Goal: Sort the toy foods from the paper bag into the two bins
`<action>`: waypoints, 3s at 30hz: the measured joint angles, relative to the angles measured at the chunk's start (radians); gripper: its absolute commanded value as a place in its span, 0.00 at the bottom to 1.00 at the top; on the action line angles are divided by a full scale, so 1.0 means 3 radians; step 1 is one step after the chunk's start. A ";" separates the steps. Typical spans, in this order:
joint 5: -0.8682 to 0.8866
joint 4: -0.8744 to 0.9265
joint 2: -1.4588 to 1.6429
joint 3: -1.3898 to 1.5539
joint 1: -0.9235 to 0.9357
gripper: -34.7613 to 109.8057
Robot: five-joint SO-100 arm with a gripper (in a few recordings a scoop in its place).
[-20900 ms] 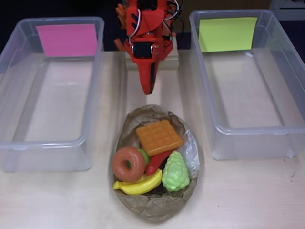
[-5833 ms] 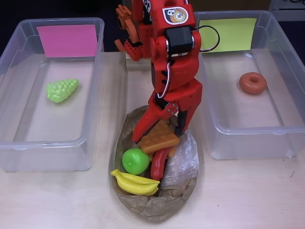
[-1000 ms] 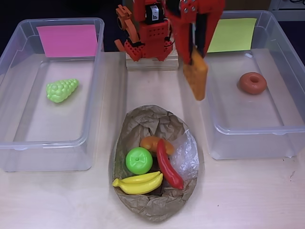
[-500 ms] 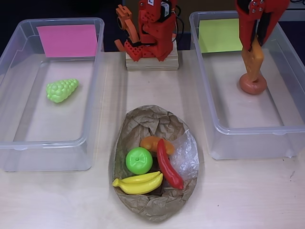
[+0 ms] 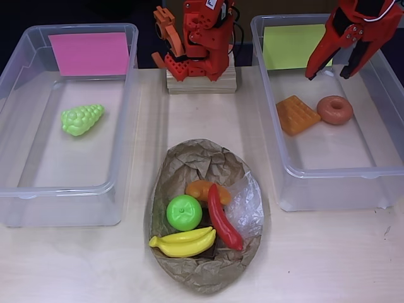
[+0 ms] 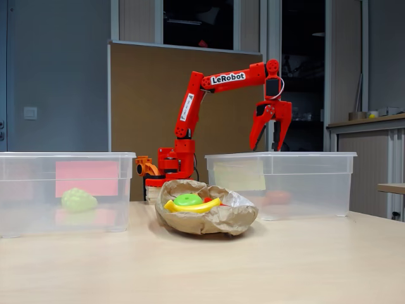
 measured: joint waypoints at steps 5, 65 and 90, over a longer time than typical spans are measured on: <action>-0.0460 0.0159 0.0051 -0.0138 0.0312 0.44; -0.4224 -0.0818 -0.1478 -0.0532 0.3329 0.53; -0.4581 -0.0879 -0.1861 -0.0833 0.3472 0.48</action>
